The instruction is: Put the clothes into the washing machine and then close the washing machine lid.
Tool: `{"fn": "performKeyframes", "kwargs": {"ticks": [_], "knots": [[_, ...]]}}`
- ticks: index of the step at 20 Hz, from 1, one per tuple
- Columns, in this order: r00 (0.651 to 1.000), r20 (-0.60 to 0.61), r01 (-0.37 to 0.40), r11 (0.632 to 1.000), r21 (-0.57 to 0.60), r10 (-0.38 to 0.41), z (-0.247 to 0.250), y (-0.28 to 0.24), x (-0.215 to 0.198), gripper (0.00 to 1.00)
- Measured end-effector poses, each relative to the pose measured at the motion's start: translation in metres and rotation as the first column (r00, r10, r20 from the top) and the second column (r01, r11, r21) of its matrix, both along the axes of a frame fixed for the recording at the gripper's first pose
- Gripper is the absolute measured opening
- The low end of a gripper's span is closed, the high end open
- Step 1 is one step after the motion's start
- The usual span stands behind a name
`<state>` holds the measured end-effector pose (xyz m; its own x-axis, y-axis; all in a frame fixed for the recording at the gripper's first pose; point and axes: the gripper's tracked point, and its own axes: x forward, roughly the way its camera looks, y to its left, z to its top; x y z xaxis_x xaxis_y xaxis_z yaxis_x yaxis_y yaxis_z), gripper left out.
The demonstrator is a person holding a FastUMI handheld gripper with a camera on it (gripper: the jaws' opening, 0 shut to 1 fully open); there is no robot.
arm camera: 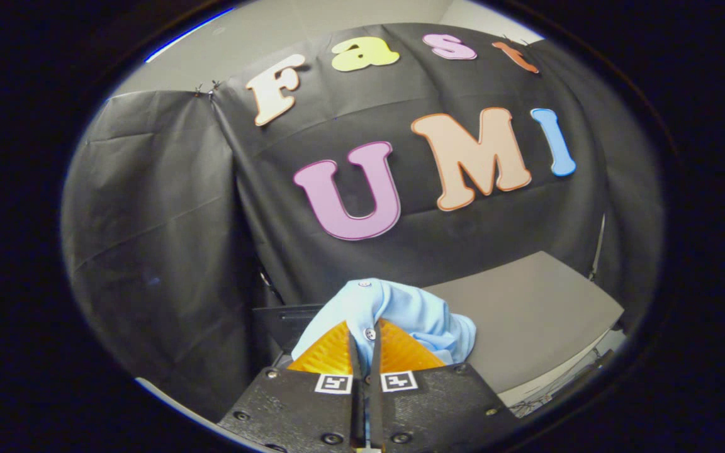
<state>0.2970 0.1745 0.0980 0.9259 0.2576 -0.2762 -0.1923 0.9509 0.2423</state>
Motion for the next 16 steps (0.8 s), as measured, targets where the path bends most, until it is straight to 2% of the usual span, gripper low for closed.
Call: {"fn": "performKeyframes", "kwargs": {"ticks": [5, 7, 16], "knots": [[0.999, -0.018, -0.046, 0.998, -0.036, 0.045, -0.023, 0.057, 0.010, 0.02], [0.998, -0.051, -0.040, 0.998, -0.054, 0.037, -0.044, 0.077, 0.017, 0.02], [0.975, -0.119, -0.181, 0.982, 0.050, 0.185, -0.127, 0.201, 0.036, 0.03]]}}
